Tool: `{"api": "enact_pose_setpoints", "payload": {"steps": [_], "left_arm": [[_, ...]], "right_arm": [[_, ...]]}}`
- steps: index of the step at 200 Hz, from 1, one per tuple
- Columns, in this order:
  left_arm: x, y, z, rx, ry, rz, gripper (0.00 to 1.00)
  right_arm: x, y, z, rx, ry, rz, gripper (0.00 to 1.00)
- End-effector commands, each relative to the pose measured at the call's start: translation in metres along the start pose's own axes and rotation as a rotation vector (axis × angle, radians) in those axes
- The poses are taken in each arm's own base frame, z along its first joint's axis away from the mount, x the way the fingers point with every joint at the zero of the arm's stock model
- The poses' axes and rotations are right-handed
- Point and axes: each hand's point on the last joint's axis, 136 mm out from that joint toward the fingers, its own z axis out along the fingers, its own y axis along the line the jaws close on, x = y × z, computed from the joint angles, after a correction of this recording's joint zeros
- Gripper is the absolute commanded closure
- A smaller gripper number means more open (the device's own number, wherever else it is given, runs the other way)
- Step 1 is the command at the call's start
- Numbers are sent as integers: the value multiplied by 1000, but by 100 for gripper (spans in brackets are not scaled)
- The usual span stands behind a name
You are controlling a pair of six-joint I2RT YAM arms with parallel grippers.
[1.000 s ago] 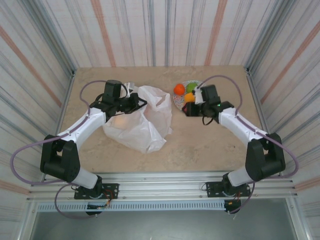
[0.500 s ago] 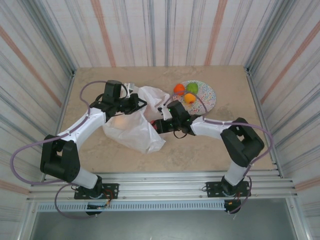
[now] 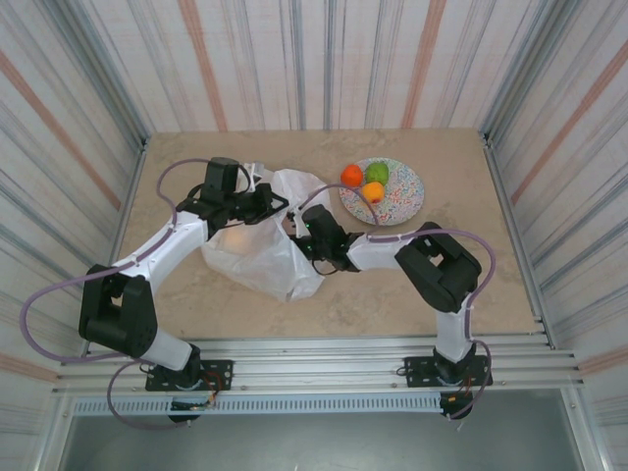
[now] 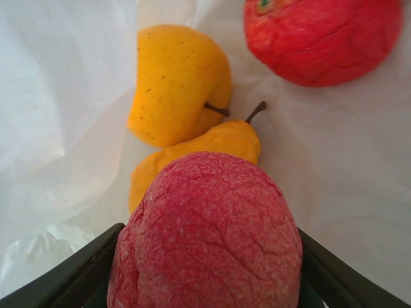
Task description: Place the fruits into the plastic bag
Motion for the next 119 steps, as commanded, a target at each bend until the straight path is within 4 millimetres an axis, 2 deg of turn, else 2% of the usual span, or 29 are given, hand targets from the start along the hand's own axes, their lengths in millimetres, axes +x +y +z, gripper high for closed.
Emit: {"api": "enact_pose_setpoints", "payload": {"steps": [1, 44, 87, 119], "left_arm": [[-3, -19, -10, 53, -17, 23, 100], [-5, -22, -12, 57, -25, 34, 100], [-4, -20, -11, 56, -22, 32, 100], [-3, -19, -11, 56, -19, 30, 100]], "right_arm": [[-11, 6, 13, -17, -36, 17, 34], [-10, 5, 17, -28, -27, 27, 24], [-9, -4, 8, 2, -29, 35, 12], [-8, -10, 2, 15, -29, 37, 8]]}}
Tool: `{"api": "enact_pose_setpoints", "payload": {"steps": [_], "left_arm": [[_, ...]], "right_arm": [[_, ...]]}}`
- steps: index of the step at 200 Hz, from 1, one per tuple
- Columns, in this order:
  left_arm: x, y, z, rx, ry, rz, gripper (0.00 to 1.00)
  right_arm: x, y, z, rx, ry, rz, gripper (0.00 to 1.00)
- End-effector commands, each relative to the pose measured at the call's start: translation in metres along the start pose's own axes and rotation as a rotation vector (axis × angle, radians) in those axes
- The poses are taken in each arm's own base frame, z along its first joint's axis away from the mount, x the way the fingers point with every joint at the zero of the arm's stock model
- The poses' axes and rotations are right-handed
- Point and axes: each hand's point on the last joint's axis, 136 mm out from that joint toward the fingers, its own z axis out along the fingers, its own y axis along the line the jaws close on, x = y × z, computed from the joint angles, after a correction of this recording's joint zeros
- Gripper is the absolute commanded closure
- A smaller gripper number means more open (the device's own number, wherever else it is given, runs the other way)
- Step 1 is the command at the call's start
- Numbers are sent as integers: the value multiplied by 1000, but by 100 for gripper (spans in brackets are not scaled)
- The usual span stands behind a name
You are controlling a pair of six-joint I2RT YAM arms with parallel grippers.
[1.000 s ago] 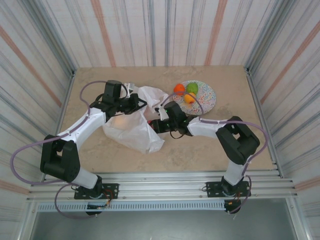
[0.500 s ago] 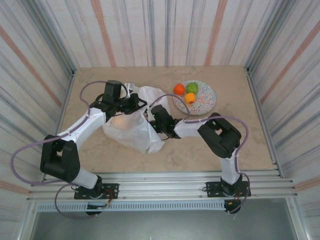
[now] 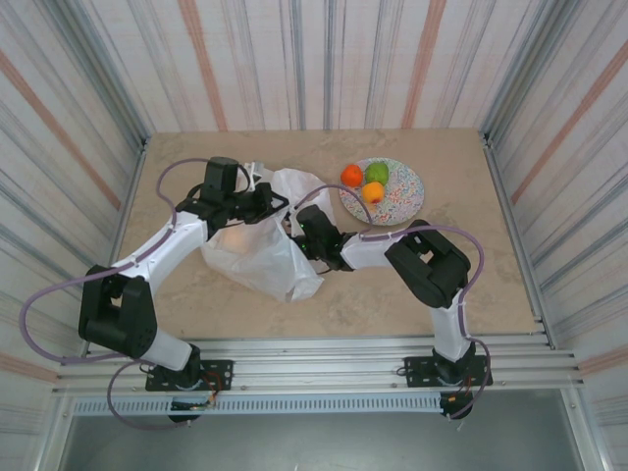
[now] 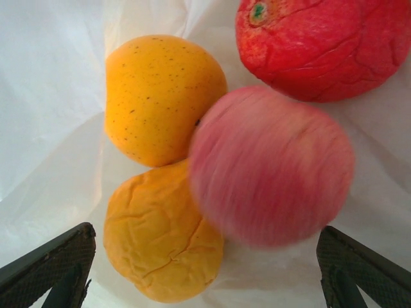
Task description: Place the fruits into the plastic bag
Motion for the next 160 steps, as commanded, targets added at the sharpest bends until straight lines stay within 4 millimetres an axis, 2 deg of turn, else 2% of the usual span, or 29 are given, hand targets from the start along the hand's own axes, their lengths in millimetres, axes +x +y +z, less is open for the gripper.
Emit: {"api": "enact_pose_setpoints", "payload": {"steps": [1, 56, 99, 160], "left_arm": [[-2, -17, -9, 47, -11, 26, 100], [-2, -13, -9, 41, -11, 25, 100], [-2, -12, -9, 37, -11, 23, 100], [-2, -10, -9, 34, -8, 21, 100]], "right_arm": [[-4, -3, -10, 11, -15, 9, 8], [-4, -9, -20, 26, -6, 7, 0], [-6, -14, -38, 43, -17, 7, 1], [1, -23, -62, 85, -14, 7, 1]]}}
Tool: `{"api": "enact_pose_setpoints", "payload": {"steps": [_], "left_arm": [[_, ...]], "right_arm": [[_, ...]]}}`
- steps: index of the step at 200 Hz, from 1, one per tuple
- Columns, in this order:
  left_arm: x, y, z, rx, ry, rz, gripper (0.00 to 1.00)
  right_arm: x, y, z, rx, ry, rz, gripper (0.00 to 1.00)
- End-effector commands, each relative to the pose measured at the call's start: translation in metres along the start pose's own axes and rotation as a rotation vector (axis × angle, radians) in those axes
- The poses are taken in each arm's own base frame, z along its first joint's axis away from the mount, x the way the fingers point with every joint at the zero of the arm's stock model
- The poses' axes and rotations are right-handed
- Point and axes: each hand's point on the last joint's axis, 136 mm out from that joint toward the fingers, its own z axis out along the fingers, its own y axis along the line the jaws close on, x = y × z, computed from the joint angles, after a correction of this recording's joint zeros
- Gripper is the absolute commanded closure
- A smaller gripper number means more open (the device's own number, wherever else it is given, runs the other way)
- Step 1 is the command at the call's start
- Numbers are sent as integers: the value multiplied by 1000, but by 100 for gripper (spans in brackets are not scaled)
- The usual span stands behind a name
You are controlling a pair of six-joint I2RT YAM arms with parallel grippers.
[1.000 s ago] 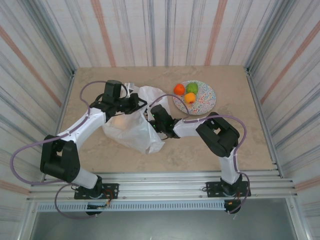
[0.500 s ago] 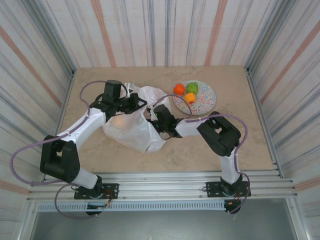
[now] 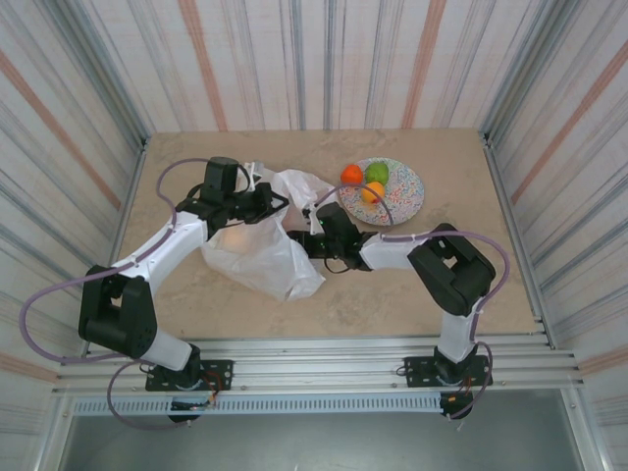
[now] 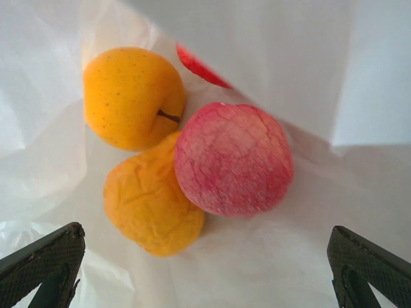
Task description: Place the fruits into the plastic bag
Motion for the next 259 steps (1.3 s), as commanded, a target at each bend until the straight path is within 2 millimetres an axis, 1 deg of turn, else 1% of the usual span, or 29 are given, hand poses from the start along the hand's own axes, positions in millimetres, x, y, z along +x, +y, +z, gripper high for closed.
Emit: {"api": "enact_pose_setpoints", "payload": {"steps": [1, 40, 60, 82, 103, 141, 177, 195, 208, 213, 218, 226, 232, 238, 251, 259], "left_arm": [[-2, -10, -8, 34, -8, 21, 100], [-3, -9, -8, 34, -9, 23, 100], [-2, -9, -8, 35, -10, 20, 100], [-2, -9, -7, 37, -11, 19, 100], [-2, -8, -7, 36, -12, 17, 100], [-3, -7, -6, 34, -11, 15, 100], [-2, -7, -6, 33, -10, 16, 100], [-2, -6, -6, 32, -10, 16, 100], [-1, -6, -6, 31, -8, 15, 100], [-1, -6, -6, 31, -7, 14, 100], [0, -5, -5, 31, -5, 13, 100], [0, -6, -5, 31, -4, 15, 100], [0, -5, -6, 29, -6, 13, 100], [0, -5, -6, 29, -5, 14, 100], [0, -5, -6, 30, -6, 14, 100], [0, -6, -6, 31, -8, 15, 100]], "right_arm": [[3, -1, -16, 23, 2, -33, 1], [10, -1, -48, 66, -10, -61, 0], [12, -4, -67, 101, -31, -77, 0], [12, -11, -82, 142, -52, -91, 0], [11, -23, -92, 177, -69, -79, 1], [8, -54, -105, 299, -96, -31, 5], [9, -75, -110, 424, -77, -23, 9], [7, -81, -106, 439, -80, 6, 9], [4, -75, -97, 390, -78, 17, 9], [2, -69, -92, 350, -79, 11, 9], [-1, -57, -85, 277, -78, -12, 8], [-2, -44, -78, 180, -67, -27, 8], [-6, -41, -75, 156, -74, -15, 8], [-10, -46, -74, 185, -85, 10, 10], [-15, -73, -79, 342, -109, 75, 13], [-18, -85, -82, 405, -127, 99, 13]]}}
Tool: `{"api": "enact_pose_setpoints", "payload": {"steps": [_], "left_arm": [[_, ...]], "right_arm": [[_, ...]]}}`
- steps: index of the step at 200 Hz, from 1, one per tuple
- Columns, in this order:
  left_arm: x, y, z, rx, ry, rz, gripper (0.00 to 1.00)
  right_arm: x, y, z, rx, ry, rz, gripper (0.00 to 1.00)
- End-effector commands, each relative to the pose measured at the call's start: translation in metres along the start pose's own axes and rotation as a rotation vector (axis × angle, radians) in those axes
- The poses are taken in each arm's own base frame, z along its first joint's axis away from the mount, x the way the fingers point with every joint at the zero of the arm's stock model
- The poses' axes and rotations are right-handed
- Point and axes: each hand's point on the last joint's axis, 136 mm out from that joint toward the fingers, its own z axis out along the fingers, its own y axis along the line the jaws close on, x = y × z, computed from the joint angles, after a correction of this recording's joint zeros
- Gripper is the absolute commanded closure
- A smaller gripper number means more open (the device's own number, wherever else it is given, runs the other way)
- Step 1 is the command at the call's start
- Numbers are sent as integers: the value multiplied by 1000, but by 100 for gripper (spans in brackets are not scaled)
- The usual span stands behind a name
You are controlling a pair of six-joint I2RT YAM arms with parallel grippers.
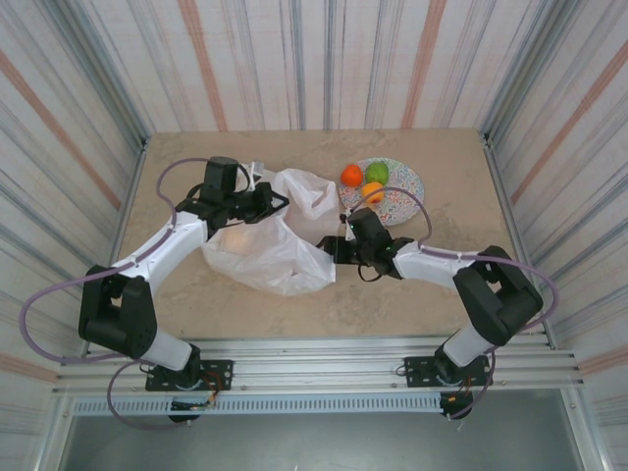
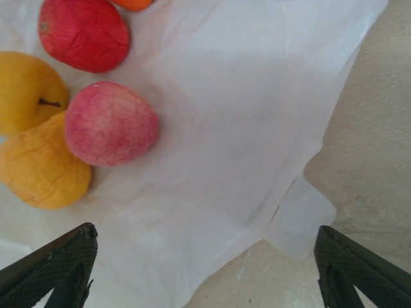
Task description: Place the fruits into the plastic bag
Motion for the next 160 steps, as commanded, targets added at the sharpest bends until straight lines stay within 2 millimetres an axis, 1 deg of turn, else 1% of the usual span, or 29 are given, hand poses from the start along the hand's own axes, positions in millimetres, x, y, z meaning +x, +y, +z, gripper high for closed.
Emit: {"api": "enact_pose_setpoints", "payload": {"steps": [1, 7, 26, 46, 64, 80, 103, 112, 160], "left_arm": [[0, -4, -6, 23, -8, 12, 100], [0, -4, -6, 23, -8, 10, 100], [1, -3, -4, 27, -8, 7, 100], [1, -3, -4, 29, -4, 3, 100], [1, -4, -4, 30, -4, 6, 100], [0, -5, -5, 32, -7, 9, 100], [0, -5, -5, 31, -8, 9, 100], [0, -5, -5, 32, -7, 8, 100], [-1, -6, -6, 31, -6, 8, 100]], "right_arm": [[-23, -16, 3, 107, -61, 80, 13], [-27, -19, 3, 115, -81, 85, 13], [-39, -18, 2, 91, -161, 88, 13], [-44, -13, 6, 56, -166, 90, 13], [-41, -12, 9, 46, -152, 90, 15], [-32, -22, 9, 75, -141, 93, 18], [-25, -33, 11, 87, -129, 104, 21], [-23, -35, 14, 87, -119, 110, 24], [-20, -34, 31, 56, -98, 113, 41]]}}
